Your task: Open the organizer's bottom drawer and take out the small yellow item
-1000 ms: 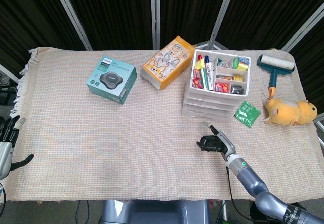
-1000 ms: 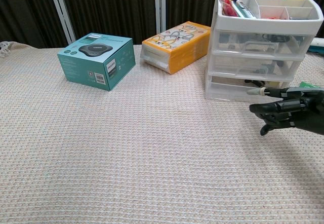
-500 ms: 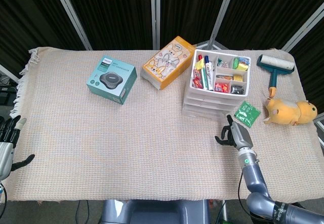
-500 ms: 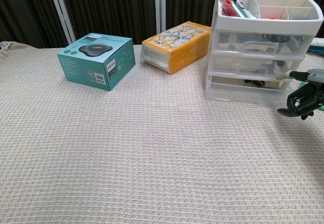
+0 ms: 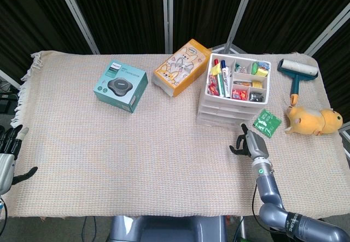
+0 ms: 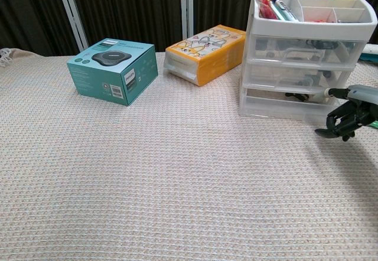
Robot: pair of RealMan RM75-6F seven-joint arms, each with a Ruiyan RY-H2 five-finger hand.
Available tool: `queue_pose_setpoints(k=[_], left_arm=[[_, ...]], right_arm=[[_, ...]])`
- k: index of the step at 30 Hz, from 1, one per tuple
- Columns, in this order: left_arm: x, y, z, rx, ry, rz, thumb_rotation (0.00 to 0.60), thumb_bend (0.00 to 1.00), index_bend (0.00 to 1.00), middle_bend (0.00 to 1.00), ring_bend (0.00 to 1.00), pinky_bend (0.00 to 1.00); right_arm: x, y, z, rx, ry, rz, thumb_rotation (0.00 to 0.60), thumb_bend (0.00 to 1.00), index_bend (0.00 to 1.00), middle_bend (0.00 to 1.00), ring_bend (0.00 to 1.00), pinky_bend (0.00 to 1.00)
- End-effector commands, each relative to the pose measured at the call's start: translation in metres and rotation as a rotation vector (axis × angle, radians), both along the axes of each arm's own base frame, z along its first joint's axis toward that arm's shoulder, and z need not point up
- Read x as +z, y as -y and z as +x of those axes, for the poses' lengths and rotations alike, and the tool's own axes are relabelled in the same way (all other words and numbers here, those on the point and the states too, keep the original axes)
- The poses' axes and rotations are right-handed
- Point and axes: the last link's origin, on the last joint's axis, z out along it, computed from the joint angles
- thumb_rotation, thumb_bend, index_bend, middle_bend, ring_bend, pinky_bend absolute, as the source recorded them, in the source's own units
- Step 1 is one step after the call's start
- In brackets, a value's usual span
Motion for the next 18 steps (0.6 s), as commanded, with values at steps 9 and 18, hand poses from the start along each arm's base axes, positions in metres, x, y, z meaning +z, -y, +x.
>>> queue_pose_setpoints(k=[9,18], left_arm=[[0.0,0.0,-0.001,0.003,0.003,-0.006,0.6,0.15,0.0,0.0,0.0,0.0],[0.0,0.0,-0.001,0.002,0.002,-0.009,0.6,0.15,0.0,0.0,0.0,0.0]], right_arm=[[-0.009,0.009,0.001,-0.023,0.009,-0.002,0.6,0.25,0.35,0.69,0.75,0.53],[-0.01,-0.003,-0.001,-0.02,0.015,0.028,0.6,0.25,0.39,0.69,0.75,0.53]])
